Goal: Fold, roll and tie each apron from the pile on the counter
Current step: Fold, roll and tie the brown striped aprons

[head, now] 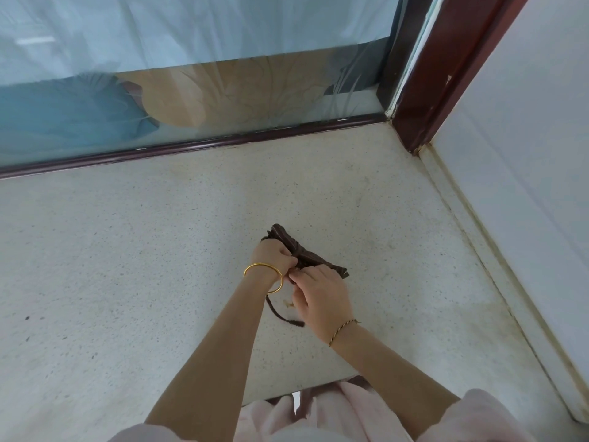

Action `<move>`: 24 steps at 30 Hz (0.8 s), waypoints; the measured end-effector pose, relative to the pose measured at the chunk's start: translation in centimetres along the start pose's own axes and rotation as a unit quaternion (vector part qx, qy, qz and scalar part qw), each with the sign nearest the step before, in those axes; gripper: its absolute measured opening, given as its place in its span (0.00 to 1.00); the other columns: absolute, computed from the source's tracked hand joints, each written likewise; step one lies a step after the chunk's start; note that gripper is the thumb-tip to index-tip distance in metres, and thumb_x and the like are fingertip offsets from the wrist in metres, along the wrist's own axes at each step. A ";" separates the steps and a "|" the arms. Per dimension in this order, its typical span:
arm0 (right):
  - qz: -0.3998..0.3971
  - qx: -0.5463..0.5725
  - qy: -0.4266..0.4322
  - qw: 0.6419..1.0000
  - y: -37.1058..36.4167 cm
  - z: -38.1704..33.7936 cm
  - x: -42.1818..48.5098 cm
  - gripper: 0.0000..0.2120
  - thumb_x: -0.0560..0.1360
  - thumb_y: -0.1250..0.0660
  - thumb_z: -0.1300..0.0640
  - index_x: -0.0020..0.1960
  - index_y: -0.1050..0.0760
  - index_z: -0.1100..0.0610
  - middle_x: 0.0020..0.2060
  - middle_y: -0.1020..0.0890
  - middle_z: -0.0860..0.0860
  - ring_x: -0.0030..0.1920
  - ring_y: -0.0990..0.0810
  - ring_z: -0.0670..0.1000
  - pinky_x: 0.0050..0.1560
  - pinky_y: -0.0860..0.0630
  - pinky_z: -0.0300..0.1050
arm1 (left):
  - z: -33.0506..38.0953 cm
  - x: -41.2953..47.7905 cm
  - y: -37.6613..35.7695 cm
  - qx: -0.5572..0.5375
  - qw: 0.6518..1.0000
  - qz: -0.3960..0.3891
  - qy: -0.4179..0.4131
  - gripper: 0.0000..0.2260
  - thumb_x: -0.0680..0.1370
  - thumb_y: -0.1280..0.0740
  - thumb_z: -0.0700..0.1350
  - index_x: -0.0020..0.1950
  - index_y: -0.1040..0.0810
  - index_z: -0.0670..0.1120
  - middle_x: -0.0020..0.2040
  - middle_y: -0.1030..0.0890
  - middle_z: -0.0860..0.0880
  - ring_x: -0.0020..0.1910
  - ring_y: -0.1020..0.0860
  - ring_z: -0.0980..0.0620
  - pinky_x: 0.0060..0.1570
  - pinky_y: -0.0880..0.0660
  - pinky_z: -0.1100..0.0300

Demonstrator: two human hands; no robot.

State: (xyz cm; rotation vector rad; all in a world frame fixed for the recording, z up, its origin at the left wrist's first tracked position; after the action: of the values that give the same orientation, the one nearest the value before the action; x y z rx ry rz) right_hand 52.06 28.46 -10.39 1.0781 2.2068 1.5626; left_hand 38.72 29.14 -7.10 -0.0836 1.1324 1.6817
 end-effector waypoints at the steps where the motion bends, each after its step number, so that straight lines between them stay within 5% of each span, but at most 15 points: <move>1: -0.010 0.044 -0.026 0.999 0.1 -0.1 -0.3 0.11 0.74 0.40 0.60 0.50 0.20 0.55 0.40 0.19 0.48 0.40 0.21 0.49 0.42 0.23 0.43 | 0.1 0.0 0.0 -0.001 1.000 0.002 -0.007 0.17 0.75 0.33 0.39 0.27 0.32 0.46 0.29 0.26 0.46 0.30 0.27 0.50 0.37 0.27 0.59; 3: -0.063 0.181 -0.135 0.972 0.4 -0.3 -0.6 0.12 0.78 0.42 0.63 0.57 0.23 0.57 0.47 0.20 0.49 0.46 0.20 0.47 0.46 0.22 0.41 | 0.0 0.1 0.1 -0.002 1.000 0.003 -0.021 0.12 0.76 0.34 0.39 0.33 0.29 0.45 0.34 0.24 0.46 0.36 0.24 0.48 0.43 0.25 0.56; 7: -0.115 0.453 -0.358 0.808 0.5 -1.1 0.0 0.10 0.81 0.46 0.63 0.56 0.27 0.59 0.51 0.21 0.53 0.36 0.17 0.48 0.34 0.22 0.38 | -0.5 0.2 -0.3 -0.017 0.999 0.013 -0.032 0.05 0.77 0.35 0.39 0.42 0.27 0.45 0.41 0.19 0.46 0.40 0.21 0.48 0.38 0.26 0.61; 12: -0.176 0.588 -0.442 0.654 -0.7 -1.5 1.2 0.12 0.80 0.42 0.65 0.63 0.34 0.63 0.57 0.23 0.59 0.34 0.17 0.51 0.31 0.22 0.39 | -0.4 0.2 -0.5 -0.054 0.998 0.005 -0.034 0.02 0.78 0.36 0.39 0.45 0.26 0.43 0.32 0.25 0.50 0.30 0.28 0.53 0.27 0.35 0.66; 15: -0.201 0.614 -0.410 0.644 -1.5 -1.8 1.5 0.14 0.79 0.42 0.65 0.65 0.34 0.58 0.55 0.22 0.53 0.38 0.16 0.51 0.31 0.23 0.40 | -0.2 0.0 -0.6 -0.095 0.995 -0.006 -0.020 0.02 0.79 0.37 0.38 0.46 0.26 0.42 0.31 0.27 0.49 0.27 0.30 0.55 0.20 0.35 0.69; 20: -0.201 0.617 -0.430 0.628 -1.5 -1.6 2.0 0.03 0.79 0.39 0.60 0.48 0.28 0.53 0.38 0.21 0.50 0.32 0.23 0.46 0.29 0.31 0.38 | -0.3 0.1 -0.7 -0.103 0.994 0.006 -0.025 0.03 0.79 0.37 0.37 0.46 0.26 0.42 0.31 0.27 0.49 0.28 0.30 0.55 0.23 0.33 0.70; 21: -0.208 0.577 -0.427 0.664 -1.4 -1.3 2.1 0.04 0.79 0.39 0.59 0.46 0.28 0.54 0.36 0.22 0.51 0.29 0.26 0.45 0.28 0.33 0.37 | -0.5 0.2 -0.6 -0.092 0.995 0.011 -0.028 0.03 0.78 0.37 0.37 0.45 0.26 0.43 0.32 0.27 0.50 0.29 0.29 0.54 0.26 0.33 0.68; 24: -0.245 0.307 -0.333 0.857 0.4 -0.3 3.0 0.08 0.80 0.42 0.54 0.48 0.27 0.57 0.36 0.23 0.52 0.31 0.27 0.45 0.30 0.32 0.36 | -1.1 0.6 -0.8 -0.045 0.998 0.026 -0.034 0.03 0.78 0.38 0.38 0.45 0.26 0.44 0.39 0.24 0.48 0.37 0.26 0.51 0.34 0.32 0.63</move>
State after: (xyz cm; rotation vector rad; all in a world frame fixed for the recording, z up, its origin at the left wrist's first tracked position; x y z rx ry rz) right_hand 49.99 30.37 -9.23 0.8833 2.2123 0.1944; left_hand 38.60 28.73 -8.55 -0.0530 1.0156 1.7674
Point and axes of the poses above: each hand's wrist, its own x-axis towards the middle knuckle, its own y-axis out of the back of the hand, z = x × y, the point moved 1 cm from there along x, towards the middle knuckle
